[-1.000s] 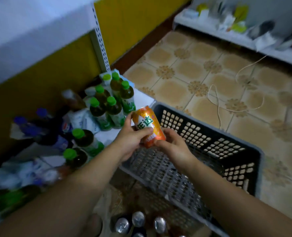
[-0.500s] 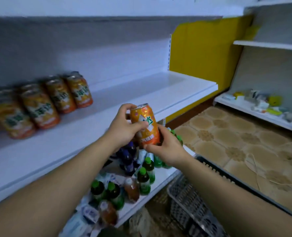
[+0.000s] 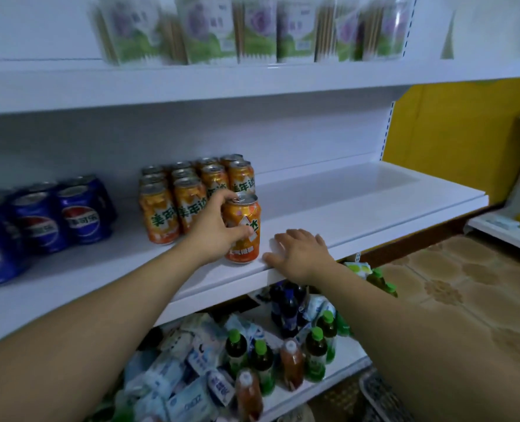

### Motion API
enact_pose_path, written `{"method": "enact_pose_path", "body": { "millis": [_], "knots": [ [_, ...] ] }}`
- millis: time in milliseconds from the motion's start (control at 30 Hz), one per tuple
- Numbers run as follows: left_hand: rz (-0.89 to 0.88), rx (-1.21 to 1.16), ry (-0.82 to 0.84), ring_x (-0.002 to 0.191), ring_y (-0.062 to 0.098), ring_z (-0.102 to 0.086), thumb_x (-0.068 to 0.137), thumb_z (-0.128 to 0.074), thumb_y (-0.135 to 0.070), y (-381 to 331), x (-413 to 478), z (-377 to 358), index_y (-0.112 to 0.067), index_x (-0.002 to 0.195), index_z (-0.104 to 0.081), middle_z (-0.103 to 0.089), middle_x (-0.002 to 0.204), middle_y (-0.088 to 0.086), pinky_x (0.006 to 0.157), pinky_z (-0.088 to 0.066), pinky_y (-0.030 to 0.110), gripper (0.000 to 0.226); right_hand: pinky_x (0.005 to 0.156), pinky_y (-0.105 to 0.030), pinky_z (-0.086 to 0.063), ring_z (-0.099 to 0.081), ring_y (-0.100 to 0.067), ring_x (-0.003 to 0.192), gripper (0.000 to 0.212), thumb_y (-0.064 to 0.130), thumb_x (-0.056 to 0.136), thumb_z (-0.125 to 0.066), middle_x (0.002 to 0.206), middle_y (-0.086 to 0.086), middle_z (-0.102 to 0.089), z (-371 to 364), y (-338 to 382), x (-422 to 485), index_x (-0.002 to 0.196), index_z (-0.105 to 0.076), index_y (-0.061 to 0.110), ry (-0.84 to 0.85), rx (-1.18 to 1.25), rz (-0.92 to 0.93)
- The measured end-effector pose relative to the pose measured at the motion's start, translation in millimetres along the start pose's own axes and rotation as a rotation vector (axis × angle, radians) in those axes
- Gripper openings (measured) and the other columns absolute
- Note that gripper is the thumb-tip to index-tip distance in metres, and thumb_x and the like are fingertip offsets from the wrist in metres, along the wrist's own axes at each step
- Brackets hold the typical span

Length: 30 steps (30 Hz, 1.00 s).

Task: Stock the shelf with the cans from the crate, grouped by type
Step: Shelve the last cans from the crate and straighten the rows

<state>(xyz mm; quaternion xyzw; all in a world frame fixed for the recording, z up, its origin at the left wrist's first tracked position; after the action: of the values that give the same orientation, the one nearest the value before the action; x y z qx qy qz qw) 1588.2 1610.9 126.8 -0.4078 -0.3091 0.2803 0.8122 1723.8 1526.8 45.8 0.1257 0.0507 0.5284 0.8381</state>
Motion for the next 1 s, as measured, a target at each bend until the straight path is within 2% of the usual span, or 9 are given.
{"method": "enact_pose_path", "body": {
  "millis": [133,300,367,433,533,633,767,900,1000],
  "knots": [
    [0.012,0.084,-0.013,0.106,0.015,-0.050,0.077,-0.077,-0.016,11.3,10.0,4.4,-0.027,0.128,-0.038,-0.047,0.115,-0.006,0.087,-0.044,0.031,0.065,0.114,-0.051,-0.013,-0.020,-0.028,0.142,0.063,0.068,0.092,-0.018,0.153,-0.005,-0.029,-8.6,-6.3,5.5,0.140,-0.036,0.032,-0.043,-0.080,-0.008],
    [-0.137,0.672,-0.057,0.123,0.023,-0.045,0.070,-0.076,-0.048,2.4,40.4,17.4,-0.022,0.129,-0.046,-0.045,0.136,0.001,0.101,-0.042,0.041,0.071,0.114,-0.046,-0.009,-0.016,-0.026,0.144,0.062,0.065,0.093,-0.020,0.157,-0.003,-0.025,-9.8,-7.4,4.2,0.144,-0.033,0.033,-0.111,-0.070,0.002],
    [-0.170,0.796,-0.034,0.126,0.025,-0.043,0.067,-0.073,-0.056,3.6,49.5,20.8,-0.026,0.129,-0.047,-0.046,0.139,0.001,0.103,-0.040,0.045,0.073,0.115,-0.046,-0.008,-0.015,-0.025,0.145,0.061,0.064,0.093,-0.020,0.157,-0.002,-0.024,-10.1,-8.7,4.5,0.145,-0.033,0.034,-0.123,-0.062,0.004],
    [-0.210,0.856,-0.049,0.125,0.025,-0.045,0.070,-0.073,-0.054,5.4,52.1,23.6,-0.028,0.130,-0.048,-0.049,0.138,0.001,0.104,-0.038,0.046,0.070,0.116,-0.045,-0.007,-0.014,-0.025,0.146,0.061,0.064,0.094,-0.019,0.158,-0.002,-0.023,-12.1,-10.1,4.8,0.146,-0.032,0.034,-0.131,-0.054,0.005],
    [-0.251,0.990,-0.120,0.132,0.025,-0.038,0.074,-0.070,-0.053,3.4,52.1,24.8,-0.027,0.131,-0.048,-0.046,0.142,0.002,0.113,-0.024,0.048,0.066,0.117,-0.045,-0.008,-0.014,-0.025,0.146,0.063,0.065,0.093,-0.017,0.158,-0.002,-0.024,-13.3,-10.2,5.7,0.145,-0.033,0.034,-0.163,-0.055,0.014],
    [-0.233,1.145,-0.136,0.144,0.023,-0.019,0.079,-0.063,-0.056,3.8,59.1,24.5,-0.025,0.135,-0.044,-0.035,0.151,0.002,0.116,-0.002,0.052,0.067,0.117,-0.045,-0.007,-0.014,-0.024,0.146,0.061,0.064,0.094,-0.019,0.158,-0.001,-0.024,-14.3,-11.1,6.5,0.145,-0.034,0.035,-0.164,-0.044,0.008],
    [-0.154,1.202,-0.109,0.147,0.023,-0.011,0.083,-0.059,-0.055,15.2,75.7,27.6,-0.022,0.139,-0.039,-0.032,0.153,0.000,0.116,-0.001,0.057,0.068,0.117,-0.044,-0.007,-0.016,-0.024,0.146,0.063,0.064,0.092,-0.017,0.157,0.000,-0.027,-14.2,-11.0,5.9,0.144,-0.035,0.035,-0.183,-0.050,0.006],
    [-0.059,1.094,-0.093,0.144,0.023,-0.020,0.087,-0.058,-0.049,26.2,87.2,29.9,-0.019,0.142,-0.036,-0.031,0.154,0.002,0.116,-0.009,0.051,0.066,0.116,-0.044,-0.009,-0.021,-0.022,0.143,0.068,0.065,0.086,-0.012,0.154,0.001,-0.032,-14.3,-11.2,6.3,0.140,-0.040,0.034,-0.202,-0.047,0.009],
    [-0.055,1.086,-0.100,0.140,0.025,-0.028,0.088,-0.058,-0.046,29.2,91.5,30.2,-0.017,0.142,-0.035,-0.035,0.151,0.005,0.113,-0.019,0.046,0.065,0.115,-0.043,-0.011,-0.024,-0.022,0.141,0.069,0.065,0.085,-0.010,0.151,0.002,-0.036,-13.4,-10.6,5.9,0.136,-0.043,0.034,-0.229,-0.060,0.012]
  ]
}}
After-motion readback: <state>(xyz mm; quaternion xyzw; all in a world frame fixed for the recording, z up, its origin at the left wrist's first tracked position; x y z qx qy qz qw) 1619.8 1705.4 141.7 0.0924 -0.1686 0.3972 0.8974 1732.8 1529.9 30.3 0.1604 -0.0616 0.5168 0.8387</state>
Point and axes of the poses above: each hand's wrist, its own x-axis towards the middle knuckle, its own z-axis out of the back of the hand, y = z × x, the point moved 8 cm from there along x, towards the middle knuckle
